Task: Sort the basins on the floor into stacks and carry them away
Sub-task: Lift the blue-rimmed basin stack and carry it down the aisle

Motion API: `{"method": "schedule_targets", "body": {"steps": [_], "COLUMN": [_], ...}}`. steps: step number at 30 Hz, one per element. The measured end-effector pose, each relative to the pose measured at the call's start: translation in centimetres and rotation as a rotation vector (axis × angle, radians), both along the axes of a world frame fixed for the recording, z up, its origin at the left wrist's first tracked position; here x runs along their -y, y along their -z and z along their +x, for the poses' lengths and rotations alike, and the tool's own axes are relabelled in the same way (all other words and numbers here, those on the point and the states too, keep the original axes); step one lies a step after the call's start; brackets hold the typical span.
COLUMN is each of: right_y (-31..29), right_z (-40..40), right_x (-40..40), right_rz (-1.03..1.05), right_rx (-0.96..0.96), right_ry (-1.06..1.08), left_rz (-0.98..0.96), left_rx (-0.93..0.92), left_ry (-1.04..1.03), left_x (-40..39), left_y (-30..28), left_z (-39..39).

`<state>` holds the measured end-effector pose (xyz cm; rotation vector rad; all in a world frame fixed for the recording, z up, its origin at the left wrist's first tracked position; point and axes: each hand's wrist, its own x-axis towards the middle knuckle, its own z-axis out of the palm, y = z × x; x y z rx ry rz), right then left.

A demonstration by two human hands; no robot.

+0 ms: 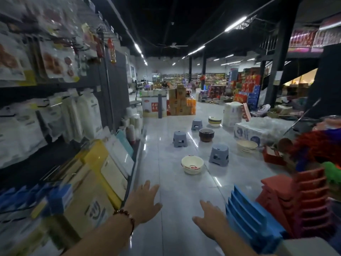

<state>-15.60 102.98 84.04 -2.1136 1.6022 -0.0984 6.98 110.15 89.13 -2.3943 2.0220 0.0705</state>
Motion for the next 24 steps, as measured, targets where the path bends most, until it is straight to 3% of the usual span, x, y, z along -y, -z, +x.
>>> {"method": "schedule_targets", "body": {"steps": [11,15,24], "right_y": [1.7,2.4,3.4], "right_z": [4.8,5.0,11.6], "right_x": [19.3,27.4,47.9], "right_rz": [0.064,0.116,0.153], "right_rx": [-0.042,-0.065,-0.09], "right_ry": [-0.055,0.028,0.229], "left_rz": [0.053,0.084,0.13], "left_rx": [-0.089,-0.153,-0.089], "left_ry": [-0.09,-0.068,0.089], "left_x": [18.3,26.3,51.2], "left_y": [4.4,5.8,6.6], "left_z": [6.2,8.7,18.6]}}
